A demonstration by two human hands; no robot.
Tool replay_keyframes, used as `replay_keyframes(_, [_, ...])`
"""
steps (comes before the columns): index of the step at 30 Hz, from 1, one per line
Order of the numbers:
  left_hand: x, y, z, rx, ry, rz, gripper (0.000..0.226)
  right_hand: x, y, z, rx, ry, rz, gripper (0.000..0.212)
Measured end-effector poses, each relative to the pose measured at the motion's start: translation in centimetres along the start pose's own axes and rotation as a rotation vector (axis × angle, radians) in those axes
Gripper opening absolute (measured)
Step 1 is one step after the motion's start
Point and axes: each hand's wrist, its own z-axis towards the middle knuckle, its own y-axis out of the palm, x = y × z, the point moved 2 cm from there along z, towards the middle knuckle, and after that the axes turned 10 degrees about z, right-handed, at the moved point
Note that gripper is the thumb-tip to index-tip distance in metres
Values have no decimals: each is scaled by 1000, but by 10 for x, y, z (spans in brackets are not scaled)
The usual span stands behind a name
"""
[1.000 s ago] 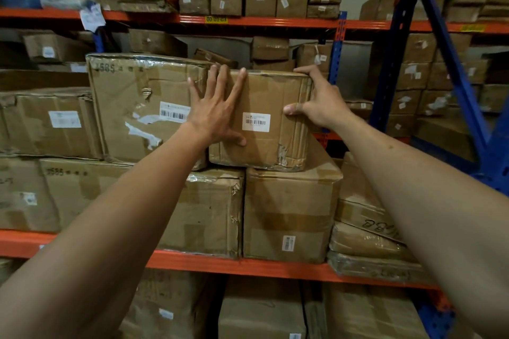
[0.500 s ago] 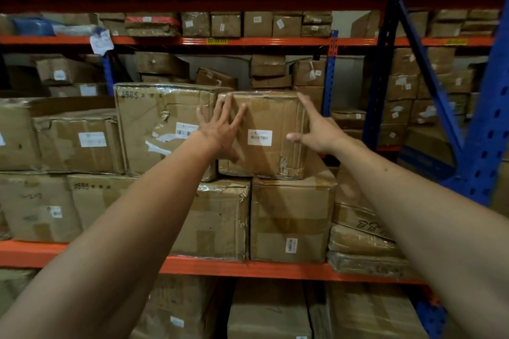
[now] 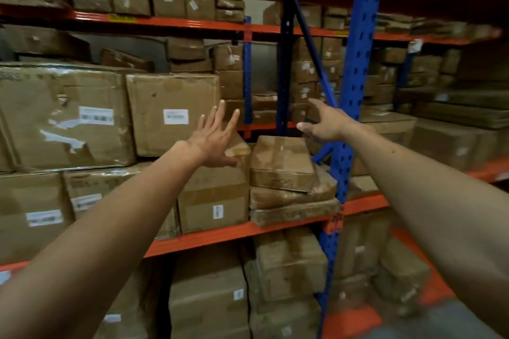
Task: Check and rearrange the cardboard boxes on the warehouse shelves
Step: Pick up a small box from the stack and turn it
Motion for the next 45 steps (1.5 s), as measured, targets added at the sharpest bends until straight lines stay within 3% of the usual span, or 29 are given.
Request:
replay_keyframes(7, [88,7,54,-70,65,-161,128,82,-17,2,-47,98,11,94])
replay_keyframes(15, [144,58,137,-330,-119,-343,151,159,66,50,-350,304,135,107])
replay_keyframes(20, [161,87,150,-541,-206,-282,133,179,123,60,-496,526,676,100])
replay_keyframes(23, [164,102,144,-572,-279,-266,141,179,139,63,-487,593,920,88])
replay_keyframes(27, [164,123,143,-495,-315,-129,147,181,146,71,-355,666,1075,81])
replay_keyframes(31, [180,106,147,-302,-262,-116,126,166,113,81,-167,559,1129,67])
replay_keyframes(35, [201,69,156,-21,-252,-249,95,131,58,98,-34,455,980,76])
replay_keyframes(40, [193,35,165,120,-356,-415,81,111,13,97,3,350,931,92])
replay_keyframes(45, [182,28,169,166,-512,-620,78,141,47,76,-70,548,1202,83])
